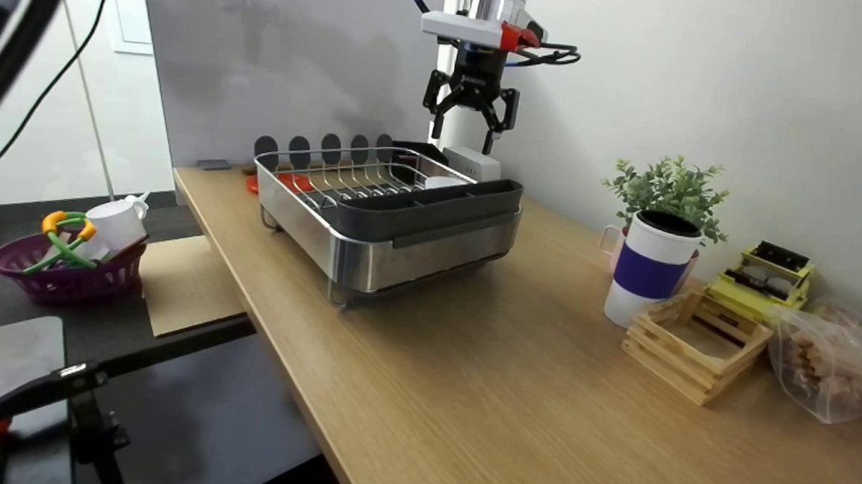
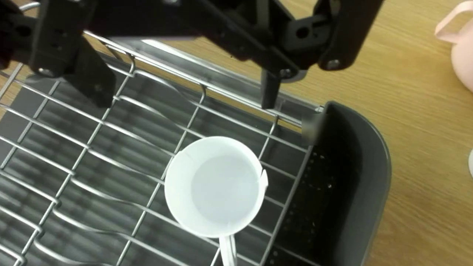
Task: Remove the white cup from the dish rack and put it on the counter top
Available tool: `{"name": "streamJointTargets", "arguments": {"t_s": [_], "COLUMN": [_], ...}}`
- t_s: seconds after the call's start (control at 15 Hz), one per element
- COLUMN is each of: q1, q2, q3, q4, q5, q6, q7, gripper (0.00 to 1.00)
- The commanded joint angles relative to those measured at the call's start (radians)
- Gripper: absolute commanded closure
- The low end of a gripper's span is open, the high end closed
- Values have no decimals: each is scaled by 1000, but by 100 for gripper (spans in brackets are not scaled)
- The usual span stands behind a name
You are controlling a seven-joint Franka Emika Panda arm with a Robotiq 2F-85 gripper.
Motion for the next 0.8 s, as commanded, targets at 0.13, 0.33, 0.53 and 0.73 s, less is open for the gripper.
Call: {"name": "streamJointTargets", "arguments": {"t_s": [0.13,0.33,0.53,0.73], "q1": [-9,-4,5,9], "q2": [37,38,16,-16], "q3": [25,26,14,11], "q4": [-18,-35,-71,-120], "q5": [52,65,62,60], "q6": [58,77,105,165], "q7": [-11,12,56,100], "gripper": [0,0,0,0]}}
